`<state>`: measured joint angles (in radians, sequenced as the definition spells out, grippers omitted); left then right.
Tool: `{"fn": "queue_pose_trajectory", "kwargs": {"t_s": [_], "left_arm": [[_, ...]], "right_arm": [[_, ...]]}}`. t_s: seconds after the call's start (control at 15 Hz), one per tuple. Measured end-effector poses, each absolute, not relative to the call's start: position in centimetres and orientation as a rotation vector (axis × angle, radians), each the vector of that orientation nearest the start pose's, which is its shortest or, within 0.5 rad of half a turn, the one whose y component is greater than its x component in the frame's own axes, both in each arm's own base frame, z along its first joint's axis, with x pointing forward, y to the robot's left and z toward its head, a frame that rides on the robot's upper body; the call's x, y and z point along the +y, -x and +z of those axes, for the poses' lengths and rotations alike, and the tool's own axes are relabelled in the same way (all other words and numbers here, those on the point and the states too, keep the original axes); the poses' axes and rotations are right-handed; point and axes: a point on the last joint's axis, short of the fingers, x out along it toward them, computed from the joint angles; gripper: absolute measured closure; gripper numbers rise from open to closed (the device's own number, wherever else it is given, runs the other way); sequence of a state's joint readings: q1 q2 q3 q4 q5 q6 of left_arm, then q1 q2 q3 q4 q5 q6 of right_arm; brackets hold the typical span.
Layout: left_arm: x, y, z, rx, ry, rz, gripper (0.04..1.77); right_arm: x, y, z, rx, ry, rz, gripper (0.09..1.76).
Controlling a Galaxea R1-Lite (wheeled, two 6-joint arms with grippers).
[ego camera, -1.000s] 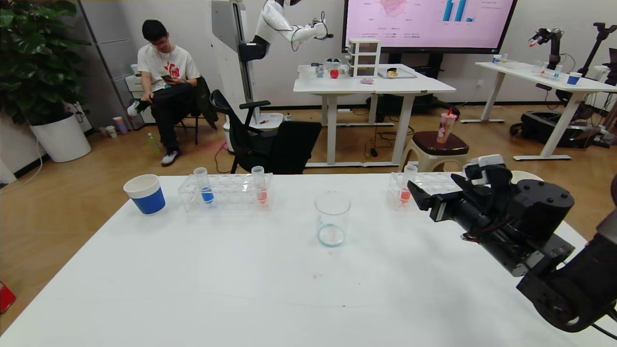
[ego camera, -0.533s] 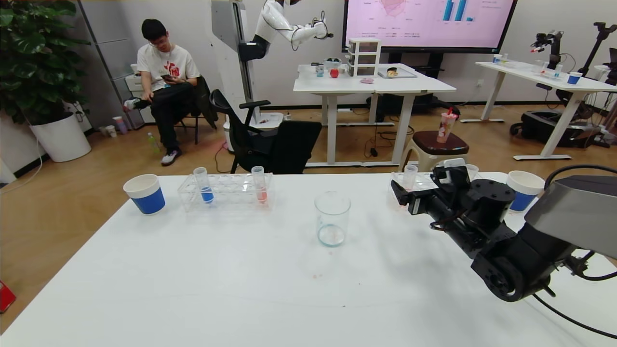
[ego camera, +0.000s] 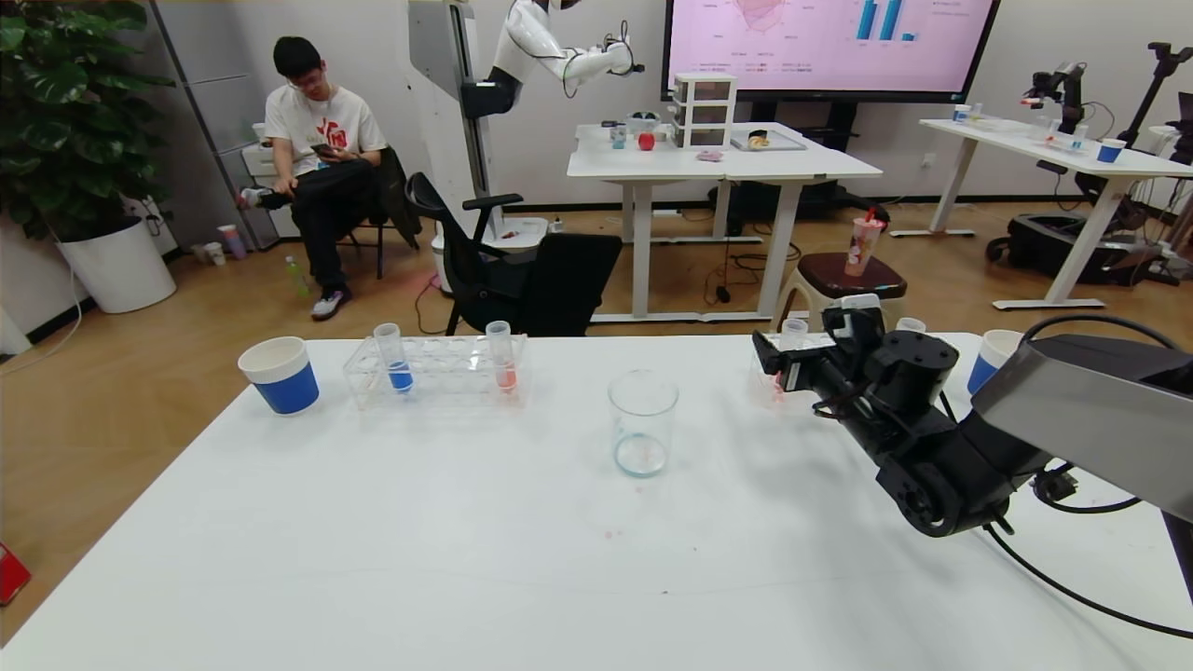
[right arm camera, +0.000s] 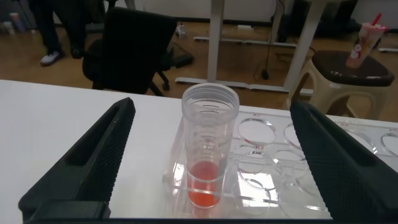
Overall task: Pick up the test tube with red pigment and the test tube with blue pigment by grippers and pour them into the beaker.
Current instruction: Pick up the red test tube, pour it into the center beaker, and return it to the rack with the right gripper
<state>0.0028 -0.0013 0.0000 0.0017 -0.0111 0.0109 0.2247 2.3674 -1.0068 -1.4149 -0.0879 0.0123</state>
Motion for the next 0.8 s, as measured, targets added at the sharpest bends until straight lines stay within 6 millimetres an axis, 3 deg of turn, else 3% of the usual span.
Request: {"fn": "queue_pose_trajectory", "kwargs": {"t_s": [0.27, 0.4, 0.47, 0.53, 0.6, 0.73, 0.8], "left_arm": [[-0.03, 2.29, 7.53, 0.000, -0.010, -0.008, 0.06], [-0.03, 2.29, 7.53, 0.000, -0.011, -0.008, 0.06], [-0.03, 2.29, 7.53, 0.000, -0.011, -0.008, 0.06], [-0.03, 2.29, 7.53, 0.000, -0.011, -0.008, 0.06], [-0.03, 2.29, 7.53, 0.000, -0.011, -0.008, 0.06], [-0.03, 2.29, 7.53, 0.000, -0.011, -0.008, 0.06], [-0.03, 2.29, 7.53, 0.000, -0.011, -0.009, 0.06]], "right_arm": [[9.40, -42.29, 5.39, -0.053, -0.020, 0.136, 0.14], [9.47, -42.34, 5.20, -0.051, -0.020, 0.138, 0.60], [9.50, -42.35, 5.22, -0.053, -0.021, 0.139, 1.07], [9.55, -42.35, 5.21, -0.054, -0.021, 0.140, 1.44], [9.64, -42.33, 5.23, -0.056, -0.021, 0.140, 1.53], [10.13, -42.21, 5.31, -0.060, -0.022, 0.148, 1.29], [10.17, -42.19, 5.34, -0.059, -0.021, 0.148, 1.35]]}}
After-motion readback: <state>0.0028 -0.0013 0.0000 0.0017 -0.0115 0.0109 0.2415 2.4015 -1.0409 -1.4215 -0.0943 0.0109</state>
